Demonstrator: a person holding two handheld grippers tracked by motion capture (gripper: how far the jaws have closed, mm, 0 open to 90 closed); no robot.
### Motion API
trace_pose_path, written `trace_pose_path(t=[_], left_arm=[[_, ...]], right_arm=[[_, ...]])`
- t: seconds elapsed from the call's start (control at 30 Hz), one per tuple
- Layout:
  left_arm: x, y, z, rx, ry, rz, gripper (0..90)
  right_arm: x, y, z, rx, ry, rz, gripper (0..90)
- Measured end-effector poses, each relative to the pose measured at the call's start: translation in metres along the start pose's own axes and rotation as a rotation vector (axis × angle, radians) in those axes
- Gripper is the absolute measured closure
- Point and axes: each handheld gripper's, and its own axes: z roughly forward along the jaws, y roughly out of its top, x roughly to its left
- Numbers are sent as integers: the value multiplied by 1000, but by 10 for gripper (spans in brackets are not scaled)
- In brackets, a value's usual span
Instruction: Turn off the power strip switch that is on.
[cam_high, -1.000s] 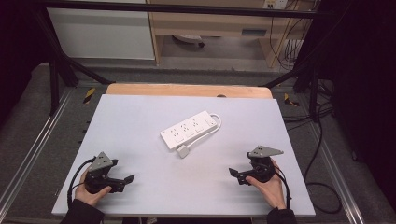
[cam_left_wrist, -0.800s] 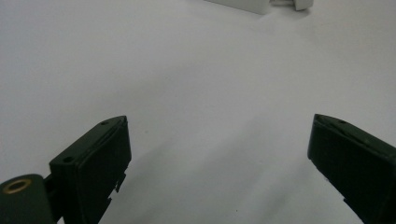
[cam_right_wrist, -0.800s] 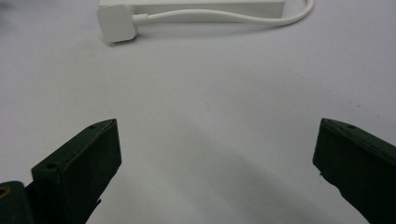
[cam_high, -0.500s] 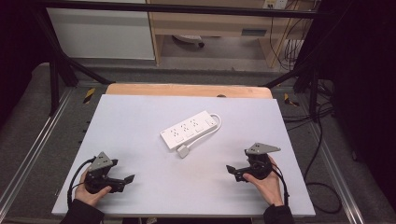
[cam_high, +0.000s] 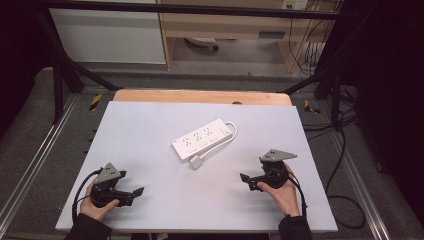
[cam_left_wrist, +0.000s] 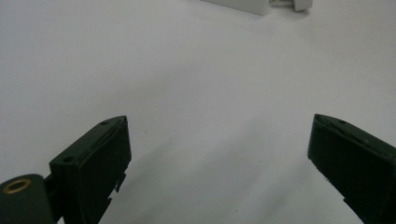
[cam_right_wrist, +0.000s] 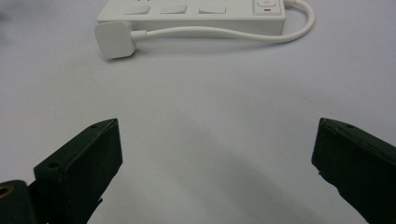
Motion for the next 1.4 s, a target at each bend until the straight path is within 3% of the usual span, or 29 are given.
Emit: trace_pose_path(t=[1.4], left_arm=[[0,0,-1,-4,1,-3,58]], right_arm=[[11,43,24,-15,0,-28,66]])
